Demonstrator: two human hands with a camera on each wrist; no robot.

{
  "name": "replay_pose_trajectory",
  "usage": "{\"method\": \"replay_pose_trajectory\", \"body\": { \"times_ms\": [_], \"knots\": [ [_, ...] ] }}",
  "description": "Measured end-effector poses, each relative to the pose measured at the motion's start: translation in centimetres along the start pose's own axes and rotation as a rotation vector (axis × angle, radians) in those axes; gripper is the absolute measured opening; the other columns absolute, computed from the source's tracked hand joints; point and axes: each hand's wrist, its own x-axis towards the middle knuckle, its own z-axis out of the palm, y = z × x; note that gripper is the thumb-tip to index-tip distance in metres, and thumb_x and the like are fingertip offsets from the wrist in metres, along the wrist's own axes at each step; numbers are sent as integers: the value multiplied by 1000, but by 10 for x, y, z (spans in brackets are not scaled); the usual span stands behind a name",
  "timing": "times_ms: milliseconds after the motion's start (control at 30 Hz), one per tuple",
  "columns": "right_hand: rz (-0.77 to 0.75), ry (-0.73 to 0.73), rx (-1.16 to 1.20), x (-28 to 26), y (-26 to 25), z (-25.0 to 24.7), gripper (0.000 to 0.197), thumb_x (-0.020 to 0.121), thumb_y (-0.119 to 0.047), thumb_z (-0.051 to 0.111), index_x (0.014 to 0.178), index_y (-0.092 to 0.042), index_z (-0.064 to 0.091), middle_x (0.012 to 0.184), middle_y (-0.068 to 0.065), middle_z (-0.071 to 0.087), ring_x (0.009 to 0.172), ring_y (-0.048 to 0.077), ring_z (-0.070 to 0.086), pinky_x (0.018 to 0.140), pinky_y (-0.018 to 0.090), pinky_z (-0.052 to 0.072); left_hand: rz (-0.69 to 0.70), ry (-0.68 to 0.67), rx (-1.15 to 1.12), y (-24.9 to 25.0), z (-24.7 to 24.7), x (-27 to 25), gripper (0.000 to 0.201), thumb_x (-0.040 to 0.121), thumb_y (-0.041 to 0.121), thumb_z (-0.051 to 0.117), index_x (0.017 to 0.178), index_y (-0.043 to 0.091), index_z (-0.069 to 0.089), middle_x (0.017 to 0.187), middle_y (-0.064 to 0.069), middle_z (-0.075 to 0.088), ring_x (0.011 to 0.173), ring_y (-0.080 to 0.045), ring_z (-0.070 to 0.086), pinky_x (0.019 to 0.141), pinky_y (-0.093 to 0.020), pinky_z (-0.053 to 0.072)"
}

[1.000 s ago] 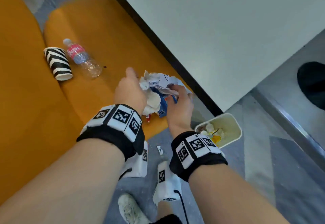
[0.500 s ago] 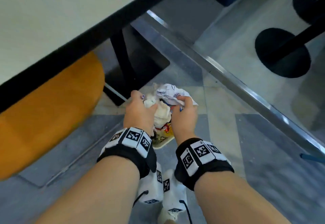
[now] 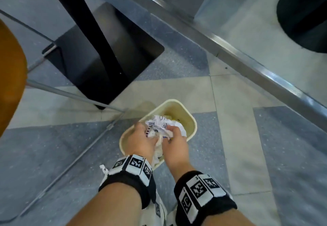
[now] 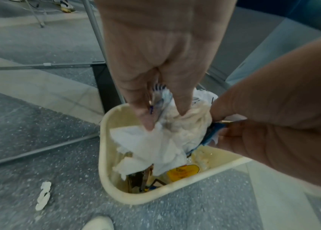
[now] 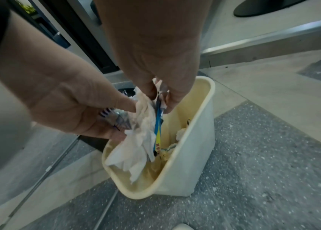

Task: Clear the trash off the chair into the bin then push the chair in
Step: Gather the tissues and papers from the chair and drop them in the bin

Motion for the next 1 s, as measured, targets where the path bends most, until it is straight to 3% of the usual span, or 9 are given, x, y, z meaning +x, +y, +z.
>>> {"method": "replay_pose_trajectory", "body": {
  "times_ms": [133,233,333,433,633,733,833,933,1000],
  "knots": [
    [29,-85,-23,9,-1,0,49,95,-5,39,139,-27,38,142,14,36,120,29,49,101,33,41,27,-36,3,-4,9,10,36,91,16,57,126,13,51,121,-8,64,107,-27,61,86,-31,45],
    [14,-132,-1,5,-8,-5,55,92,3,35,134,-31,44,144,11,29,125,28,44,109,36,37,10,-31,-15,-3,5,9,36,94,16,51,130,16,49,122,-7,62,114,-28,60,91,-33,46],
    [-21,-117,-18,-7,-18,-13,52,90,5,36,128,-29,50,145,10,30,124,28,45,108,37,38,34,-9,-61,3,-8,0,24,94,14,50,116,19,56,115,-3,64,112,-25,61,88,-29,44],
    [-102,-128,-74,-34,-41,-21,41,94,-1,39,125,-23,53,142,6,33,124,23,45,105,29,35,76,7,-158,13,-37,-24,26,93,17,48,118,20,56,113,0,63,99,-21,61,85,-29,46],
    [-441,-170,-289,-114,-132,-9,30,92,-7,44,115,-15,62,120,9,60,111,24,54,98,30,38,73,166,-282,-3,-144,-85,16,92,20,49,106,21,57,103,0,62,93,-19,58,80,-29,44],
    [-609,-217,-303,-163,-179,21,28,90,-5,47,112,-12,64,115,14,62,108,30,57,96,37,45,-4,273,-328,-32,-209,-110,17,92,17,50,107,17,58,108,-7,65,90,-24,60,78,-32,44],
    [-729,-279,-329,-207,-209,63,24,90,-10,49,110,-11,63,113,16,61,104,33,57,90,42,48,-42,394,-295,-72,-258,-126,23,92,14,48,109,3,62,112,-20,66,103,-35,62,90,-41,49],
    [-722,-368,-432,-236,-226,114,23,93,-16,44,107,-10,61,116,16,59,107,36,55,82,39,47,-95,426,-244,-112,-293,-129,28,91,10,48,104,-8,63,111,-32,65,107,-44,60,89,-45,46],
    [-697,-367,-481,-251,-230,145,25,94,-22,43,109,-12,61,116,12,64,109,33,58,78,34,44,-110,454,-258,-138,-315,-126,29,89,14,54,109,-5,60,114,-30,64,108,-42,59,83,-41,46]
  ]
}}
